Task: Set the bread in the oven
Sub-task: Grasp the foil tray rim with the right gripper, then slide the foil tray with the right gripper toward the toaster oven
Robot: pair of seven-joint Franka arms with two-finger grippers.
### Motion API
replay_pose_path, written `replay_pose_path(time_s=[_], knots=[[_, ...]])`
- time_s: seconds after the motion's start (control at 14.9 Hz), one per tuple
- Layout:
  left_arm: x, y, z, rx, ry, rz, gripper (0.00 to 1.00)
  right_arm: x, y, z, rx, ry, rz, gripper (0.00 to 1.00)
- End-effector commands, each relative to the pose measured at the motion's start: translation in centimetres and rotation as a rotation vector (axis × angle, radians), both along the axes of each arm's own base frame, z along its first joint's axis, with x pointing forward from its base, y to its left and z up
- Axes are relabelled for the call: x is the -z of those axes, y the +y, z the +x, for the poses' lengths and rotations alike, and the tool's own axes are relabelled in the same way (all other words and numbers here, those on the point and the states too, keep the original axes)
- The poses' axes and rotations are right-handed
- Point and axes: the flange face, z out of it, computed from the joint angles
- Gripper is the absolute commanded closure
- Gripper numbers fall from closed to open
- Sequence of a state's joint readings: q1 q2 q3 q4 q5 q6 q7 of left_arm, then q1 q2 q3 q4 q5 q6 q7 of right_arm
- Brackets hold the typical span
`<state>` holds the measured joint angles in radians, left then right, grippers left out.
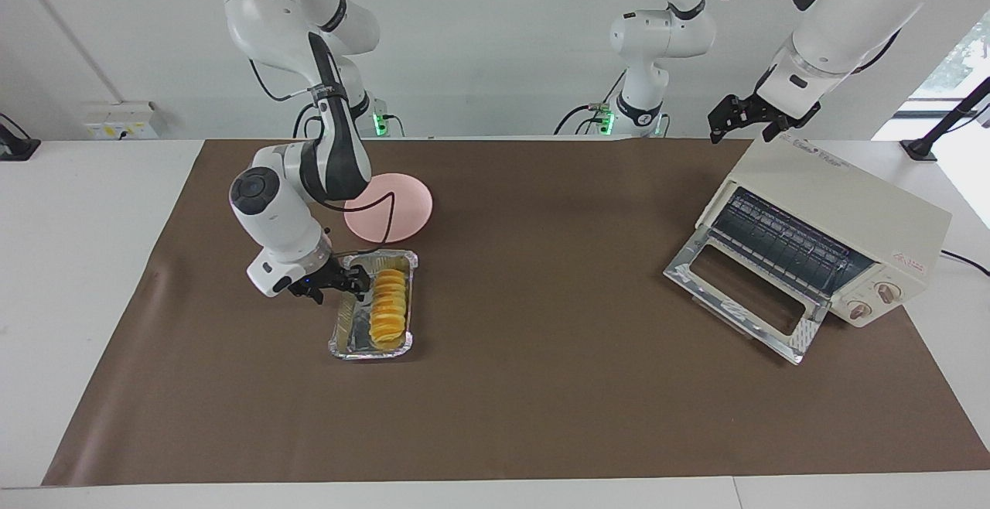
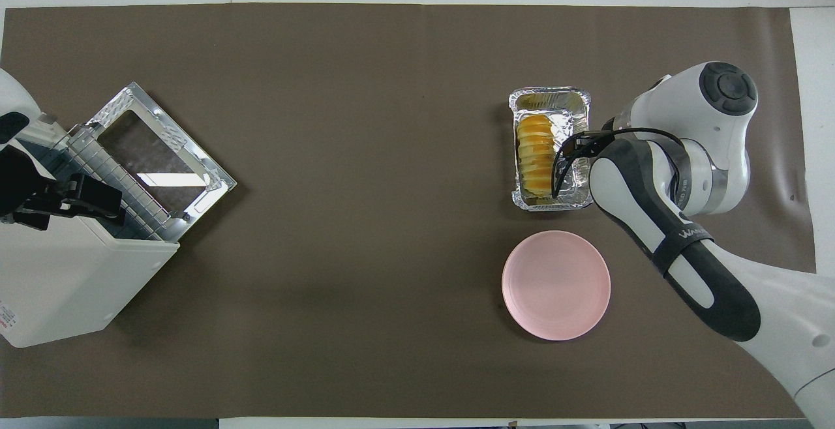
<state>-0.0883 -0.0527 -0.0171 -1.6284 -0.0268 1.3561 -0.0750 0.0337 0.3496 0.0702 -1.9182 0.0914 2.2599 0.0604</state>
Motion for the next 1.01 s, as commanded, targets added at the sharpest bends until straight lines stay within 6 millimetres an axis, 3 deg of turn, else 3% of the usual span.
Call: replay_pose_path(time_s=[0.0,0.07,0.13,0.34,0.6,0.81,0.94], knots=[[-0.2,0.2,-0.4,0.004,-0.017,0.011,0.0,0.2,0.0,-0.6,0.009,-0.006,-0.003,0.67],[-0.2,0.2,-0.4,0.004,-0.017,0.011,0.0,0.2,-0.2,-0.6,0.01,-0.003,-0.004,0.93],[-0.2,0.2,-0.4,0.004,-0.017,0.011,0.0,0.1,-0.1,-0.5,0.008,-0.003,-0.003,1.0],[-0.2,0.3,-0.4,0.004,-0.015,0.011,0.0,-0.8,0.2,-0.1,0.002,-0.023,-0.002,1.0],[-0.2,0.2,-0.4,0.004,-0.017,0.011,0.0,-4.5,2.3,1.3,-0.021,-0.055,0.015,1.0],[-0.2,0.2,-0.4,0.004,-0.017,0.011,0.0,-8.2,9.5,1.4,-0.062,-0.063,0.035,1.0],[-0.2,0.2,-0.4,0.004,-0.017,0.011,0.0,-9.3,15.4,0.5,-0.015,-0.061,0.047,1.0]])
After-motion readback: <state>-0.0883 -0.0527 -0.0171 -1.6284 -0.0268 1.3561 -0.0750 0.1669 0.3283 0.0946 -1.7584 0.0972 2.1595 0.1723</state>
